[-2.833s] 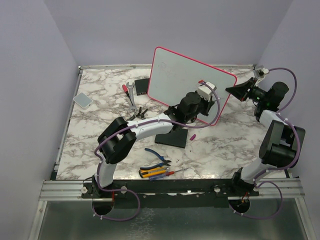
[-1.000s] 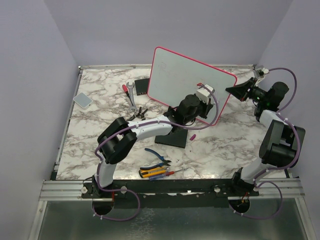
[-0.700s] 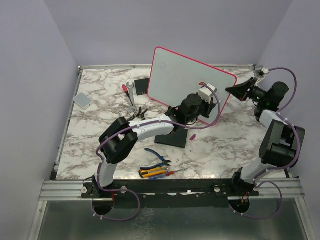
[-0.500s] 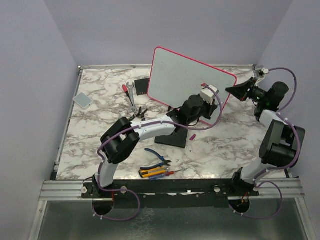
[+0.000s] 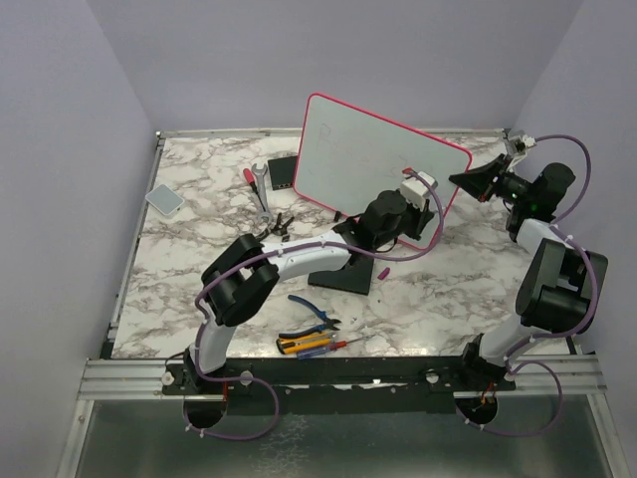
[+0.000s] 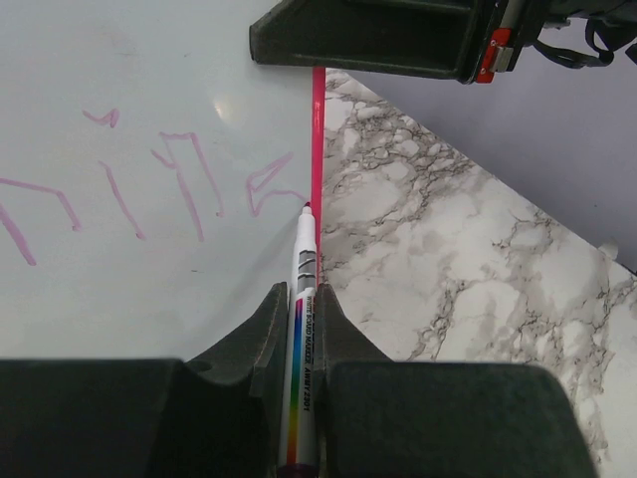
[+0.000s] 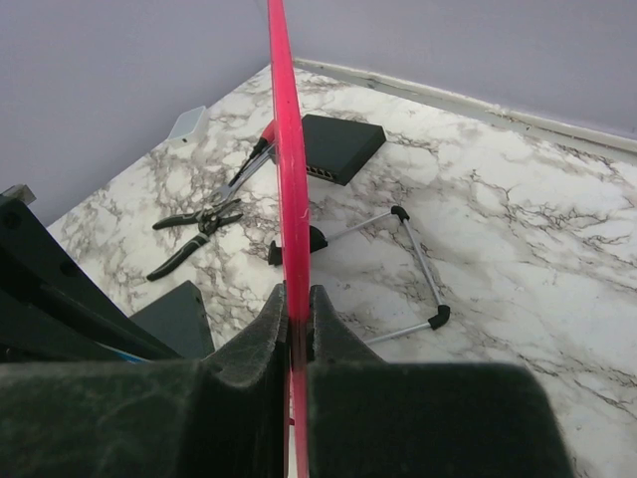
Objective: Write a sentence on the whiteboard
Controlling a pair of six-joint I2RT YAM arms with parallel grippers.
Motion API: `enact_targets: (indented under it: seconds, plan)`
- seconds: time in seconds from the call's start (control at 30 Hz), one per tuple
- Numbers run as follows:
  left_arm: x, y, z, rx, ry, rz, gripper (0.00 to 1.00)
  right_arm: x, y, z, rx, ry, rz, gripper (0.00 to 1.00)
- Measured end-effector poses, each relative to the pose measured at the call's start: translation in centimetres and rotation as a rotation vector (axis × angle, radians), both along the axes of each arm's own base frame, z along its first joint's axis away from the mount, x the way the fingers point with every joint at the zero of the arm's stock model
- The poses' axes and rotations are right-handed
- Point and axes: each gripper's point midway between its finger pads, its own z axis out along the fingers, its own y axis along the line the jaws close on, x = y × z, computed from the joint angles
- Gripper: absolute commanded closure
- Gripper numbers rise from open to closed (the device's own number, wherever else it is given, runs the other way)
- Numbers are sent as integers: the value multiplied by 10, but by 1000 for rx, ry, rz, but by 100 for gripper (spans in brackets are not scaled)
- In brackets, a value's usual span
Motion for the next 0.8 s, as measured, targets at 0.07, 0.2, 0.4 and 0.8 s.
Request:
enact_targets:
  seconds: [0.07,0.2,0.4,0.8]
  plan:
    - [-1,2,2,2,1,0,100,0,0,0,-1,-2,1,99]
    - [-7,13,18,-1,-14,1,100,0,0,0,-2,-5,2,99]
    - [-24,54,90,-73,-100,31,100,0,0,0,-2,-5,1,99]
    - [-8,173,123,-4,-108,182,100,1,0,0,-11,-10,1,99]
